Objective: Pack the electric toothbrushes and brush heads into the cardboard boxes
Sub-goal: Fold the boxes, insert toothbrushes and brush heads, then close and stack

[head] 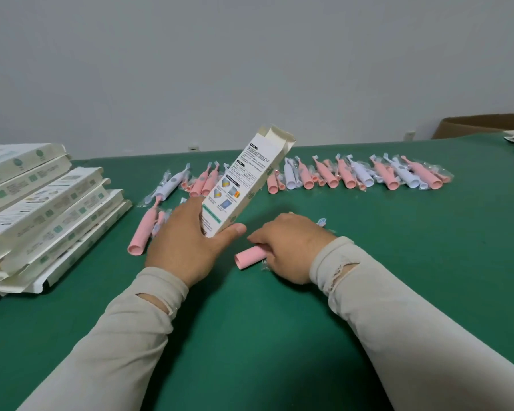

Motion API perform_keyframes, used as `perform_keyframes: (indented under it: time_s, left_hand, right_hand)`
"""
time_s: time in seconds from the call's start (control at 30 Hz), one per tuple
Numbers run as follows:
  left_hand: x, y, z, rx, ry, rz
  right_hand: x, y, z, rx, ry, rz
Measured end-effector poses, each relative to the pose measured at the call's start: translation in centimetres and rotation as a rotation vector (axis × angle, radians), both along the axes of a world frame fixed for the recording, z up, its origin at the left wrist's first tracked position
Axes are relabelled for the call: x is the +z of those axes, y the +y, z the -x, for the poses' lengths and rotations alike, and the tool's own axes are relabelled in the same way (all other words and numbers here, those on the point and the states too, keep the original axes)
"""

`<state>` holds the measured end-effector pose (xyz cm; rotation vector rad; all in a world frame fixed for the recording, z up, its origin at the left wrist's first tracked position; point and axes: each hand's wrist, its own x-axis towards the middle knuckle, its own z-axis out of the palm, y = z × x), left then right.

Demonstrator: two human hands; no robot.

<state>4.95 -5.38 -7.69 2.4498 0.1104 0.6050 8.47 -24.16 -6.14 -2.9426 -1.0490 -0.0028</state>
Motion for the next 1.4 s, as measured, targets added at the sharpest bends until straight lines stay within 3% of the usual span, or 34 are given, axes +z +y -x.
perform_keyframes:
  time_s: [0.13,0.27,0.4,0.6,0.77,1.0,1.13,1.2,1.4]
  left_hand:
    - [0.2,0.8,-0.1,0.06,-0.077,-0.134]
    - [0.4,1.6,0.0,0.127,-0.095,-0.165]
    - [0.5,2.7,0.3,0.262,-0.15,-0.182]
    - [0.4,2.9,0.1,0.25,-0.019,-0.284]
    - [0.1,2.2,0.0,0.129,-0.019,-0.363]
    - [-0.1,2.0,0.0,0.075,0.002,-0.363]
    - [-0.2,1.8,0.1,0.046,0.032,-0.372]
    - [-0.2,1.6,0.1,0.046,0.04,-0.418]
    - [0.6,-0.9,0.8,-0.1,-0.256,-0.52]
  right_hand:
    - [-0.3,0.3,-0.4,0.041,-0.04,0.045]
    - [-0.2,-0.1,-0.2,0.043,-0.12,-0.058]
    - [1.8,-2.9,0.3,-0.071,-0.264,-0.241]
    - [3.8,-7.0,0.6,-0.253,-0.413,-0.702]
    - [2.5,-4.9,0.8,-0.259,-0.118,-0.994]
    - [1.9,-5.4,-0.2,-0.373,0.017,-1.096]
    - [2.0,-5.2,-0.2,-0.38,0.047,-0.975]
    - [2.0,-5.0,-0.3,-0.389,0.102,-1.012]
    - [1.8,-4.5,0.2,-0.35,0.58,-1.363]
